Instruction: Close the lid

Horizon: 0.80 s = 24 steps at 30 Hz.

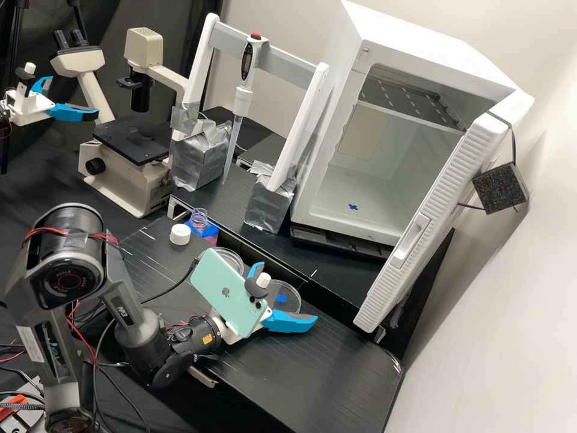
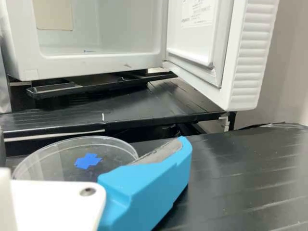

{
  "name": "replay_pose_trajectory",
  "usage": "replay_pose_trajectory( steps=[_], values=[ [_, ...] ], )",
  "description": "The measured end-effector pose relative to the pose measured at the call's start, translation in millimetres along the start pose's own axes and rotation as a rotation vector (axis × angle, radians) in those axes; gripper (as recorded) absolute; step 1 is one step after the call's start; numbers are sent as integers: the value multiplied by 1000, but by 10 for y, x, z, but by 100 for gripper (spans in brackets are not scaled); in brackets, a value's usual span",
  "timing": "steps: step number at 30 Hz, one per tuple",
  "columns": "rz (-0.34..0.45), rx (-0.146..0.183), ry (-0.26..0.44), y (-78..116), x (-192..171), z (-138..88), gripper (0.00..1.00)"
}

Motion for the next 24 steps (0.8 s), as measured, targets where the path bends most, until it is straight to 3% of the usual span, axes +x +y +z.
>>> replay_pose_trajectory(
  steps=[9, 19, 20, 24],
  values=[
    [-6, -59, -2, -21, 14, 49, 100],
    [5, -86, 18, -25, 23, 52, 100],
    [8, -86, 21, -23, 24, 49, 0],
    [5, -83, 19, -29, 26, 57, 0]
  ],
)
